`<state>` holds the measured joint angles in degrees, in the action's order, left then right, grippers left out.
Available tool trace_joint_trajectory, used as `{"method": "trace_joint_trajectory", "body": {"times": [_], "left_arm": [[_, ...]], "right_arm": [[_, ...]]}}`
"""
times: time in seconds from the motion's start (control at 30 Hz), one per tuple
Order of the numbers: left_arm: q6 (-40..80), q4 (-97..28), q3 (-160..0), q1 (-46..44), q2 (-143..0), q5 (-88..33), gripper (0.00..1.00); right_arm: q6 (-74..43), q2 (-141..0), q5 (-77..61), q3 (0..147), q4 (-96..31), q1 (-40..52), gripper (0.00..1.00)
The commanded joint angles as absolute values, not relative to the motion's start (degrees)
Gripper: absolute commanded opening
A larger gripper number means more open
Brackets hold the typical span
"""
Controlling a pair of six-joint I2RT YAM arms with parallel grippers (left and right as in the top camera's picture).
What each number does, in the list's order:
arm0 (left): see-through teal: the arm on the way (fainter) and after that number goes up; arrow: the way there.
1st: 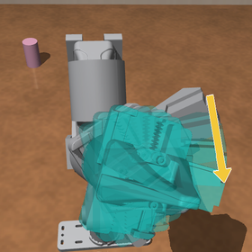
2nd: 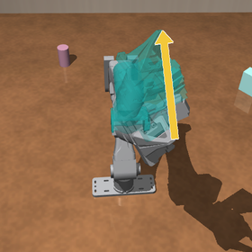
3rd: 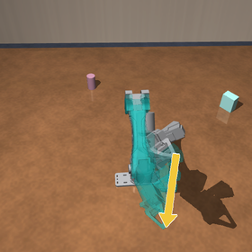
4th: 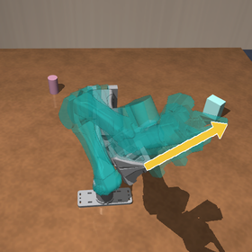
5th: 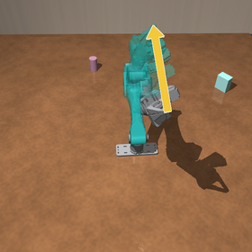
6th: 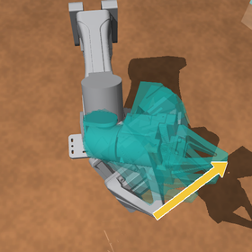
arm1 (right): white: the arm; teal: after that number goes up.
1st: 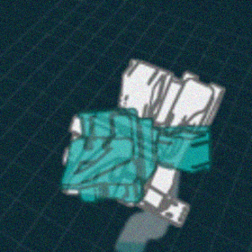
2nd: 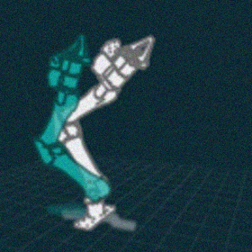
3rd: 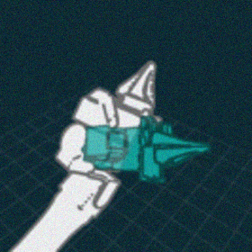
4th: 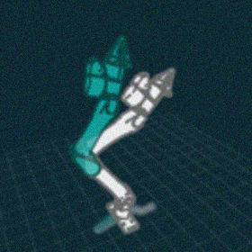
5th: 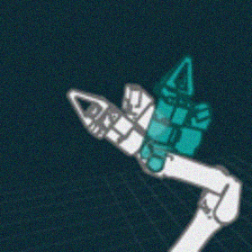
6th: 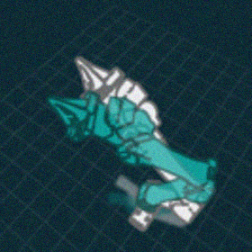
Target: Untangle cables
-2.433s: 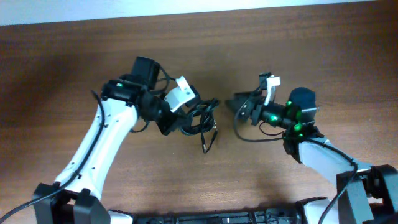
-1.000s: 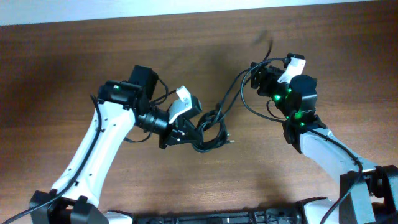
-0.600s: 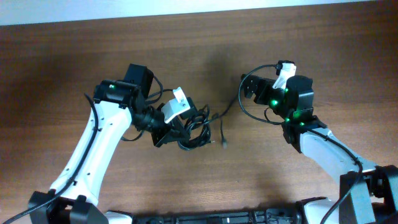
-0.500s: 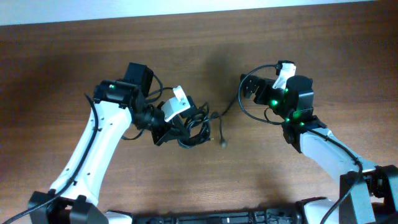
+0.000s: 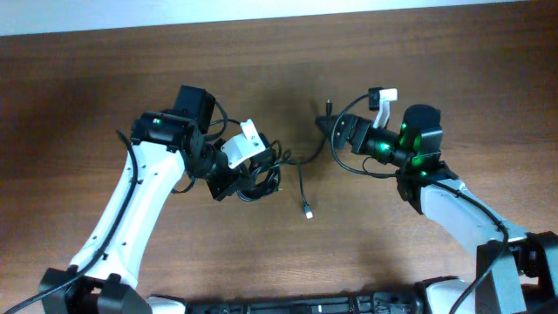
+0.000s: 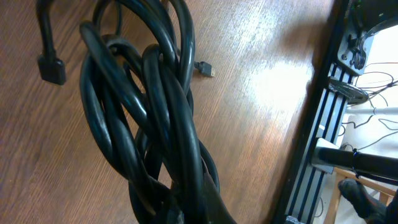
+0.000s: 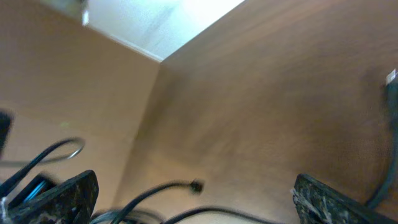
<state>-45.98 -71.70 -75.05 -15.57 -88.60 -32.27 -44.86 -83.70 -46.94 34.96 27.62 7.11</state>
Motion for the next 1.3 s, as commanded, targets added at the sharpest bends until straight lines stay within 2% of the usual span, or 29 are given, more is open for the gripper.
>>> {"method": "trace_joint_trajectory", "body": {"times": [0.0, 0.07, 0.27, 0.43, 0.5, 0.57, 0.6, 0.67, 0.77, 0.8, 0.83, 0.9, 0.93, 0.97, 1.1, 1.2, 1.27], "left_arm": [[-45.43, -71.18, -75.16, -15.42, -87.09, -29.5, 0.0], [-45.45, -70.87, -75.16, -15.44, -87.09, -29.5, 0.0], [-45.45, -69.01, -75.16, -15.44, -87.09, -29.54, 0.0], [-45.47, -68.99, -75.16, -15.44, -87.09, -29.52, 0.0], [-45.47, -68.77, -75.16, -15.49, -87.09, -29.5, 0.0], [-45.45, -67.88, -75.16, -15.49, -87.09, -29.52, 0.0], [-45.45, -67.68, -75.16, -15.49, -87.09, -29.54, 0.0], [-45.45, -67.46, -75.16, -15.49, -87.09, -29.54, 0.0], [-43.68, -64.75, -75.16, -15.49, -87.09, -29.56, 0.0], [-42.65, -62.89, -75.16, -15.49, -87.09, -29.52, 0.0], [-42.68, -61.41, -75.16, -15.46, -87.09, -29.47, 0.0], [-41.82, -60.88, -75.16, -15.49, -87.09, -29.5, 0.0], [-40.21, -60.9, -75.16, -15.46, -87.09, -29.47, 0.0], [-39.48, -60.9, -75.16, -15.46, -87.07, -29.47, 0.0], [-35.0, -60.86, -75.16, -12.43, -87.07, -26.98, 0.0], [-23.7, -59.7, -76.53, -7.57, -86.08, -26.96, 0.0], [-22.52, -62.11, -78.39, -4.84, -83.0, -26.94, 0.0]], "right_arm": [[-46.0, -83.72, -51.86, 35.68, 23.7, 8.86, 0.98], [-46.28, -83.72, -51.46, 35.68, 21.65, 10.76, 0.98], [-69.19, -83.72, -32.58, 35.68, 20.36, 23.18, 0.98], [-79.59, -83.72, -23.79, 35.68, 20.38, 28.86, 1.0], [-80.53, -83.72, -21.76, 35.68, 20.4, 28.97, 0.88], [-80.51, -83.72, -21.1, 35.68, 20.38, 28.97, 0.62], [-80.49, -83.72, -21.1, 35.68, 20.4, 28.97, 0.58], [-80.42, -83.72, -21.15, 35.68, 20.36, 28.99, 0.34], [-73.65, -83.72, -21.37, 35.68, 20.34, 31.14, 0.22], [-68.88, -83.72, -21.28, 35.68, 20.34, 32.36, 0.22], [-58.63, -83.72, -21.08, 35.68, 20.25, 32.6, 0.51], [-48.88, -83.72, -19.81, 35.68, 18.65, 31.05, 0.75], [-48.23, -83.72, -19.81, 35.68, 18.04, 29.45, 0.93], [-48.25, -83.72, -19.84, 35.68, 17.91, 28.71, 0.98], [-48.25, -83.72, -19.84, 35.68, 17.72, 27.31, 0.98], [-48.25, -83.72, -19.84, 35.68, 17.72, 27.31, 0.98], [-48.25, -83.72, -19.84, 35.68, 17.72, 27.31, 0.98]]}}
